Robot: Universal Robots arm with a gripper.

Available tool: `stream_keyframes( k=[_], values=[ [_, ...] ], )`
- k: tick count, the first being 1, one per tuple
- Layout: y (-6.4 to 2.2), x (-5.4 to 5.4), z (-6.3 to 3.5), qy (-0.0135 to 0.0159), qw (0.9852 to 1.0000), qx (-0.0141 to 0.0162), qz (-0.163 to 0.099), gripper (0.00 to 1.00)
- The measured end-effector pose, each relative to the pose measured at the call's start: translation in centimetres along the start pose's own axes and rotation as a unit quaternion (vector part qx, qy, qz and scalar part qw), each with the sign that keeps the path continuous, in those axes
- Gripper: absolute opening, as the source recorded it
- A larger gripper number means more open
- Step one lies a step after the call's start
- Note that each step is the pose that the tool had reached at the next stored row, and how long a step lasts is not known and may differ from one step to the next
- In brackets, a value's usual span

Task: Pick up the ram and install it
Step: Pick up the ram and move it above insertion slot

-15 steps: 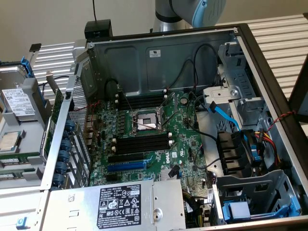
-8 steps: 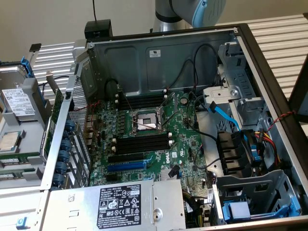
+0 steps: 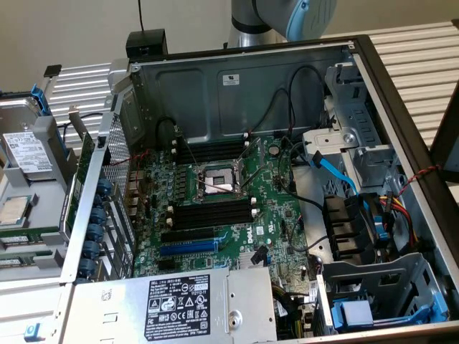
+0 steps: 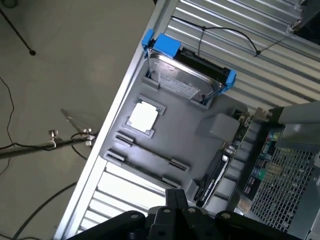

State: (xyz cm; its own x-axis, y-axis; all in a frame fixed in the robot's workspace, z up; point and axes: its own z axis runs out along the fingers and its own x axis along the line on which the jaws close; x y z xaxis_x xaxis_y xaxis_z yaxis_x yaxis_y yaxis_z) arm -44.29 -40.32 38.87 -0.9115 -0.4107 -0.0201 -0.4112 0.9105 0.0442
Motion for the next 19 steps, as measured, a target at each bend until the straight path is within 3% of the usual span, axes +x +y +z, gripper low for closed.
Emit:
stream_keyframes(
  k=[5,9,15,19],
  values=[
    [0.0,0.0,0.02,0.002,0.999,-0.0008,-0.045,0.11],
    [0.0,0.0,0.03,0.0037,0.9967,-0.0014,-0.081,0.11],
    [0.0,0.0,0.04,0.0062,0.9908,-0.0023,-0.135,0.11],
    [0.0,0.0,0.05,0.0079,0.9852,-0.0028,-0.171,0.11]
  ],
)
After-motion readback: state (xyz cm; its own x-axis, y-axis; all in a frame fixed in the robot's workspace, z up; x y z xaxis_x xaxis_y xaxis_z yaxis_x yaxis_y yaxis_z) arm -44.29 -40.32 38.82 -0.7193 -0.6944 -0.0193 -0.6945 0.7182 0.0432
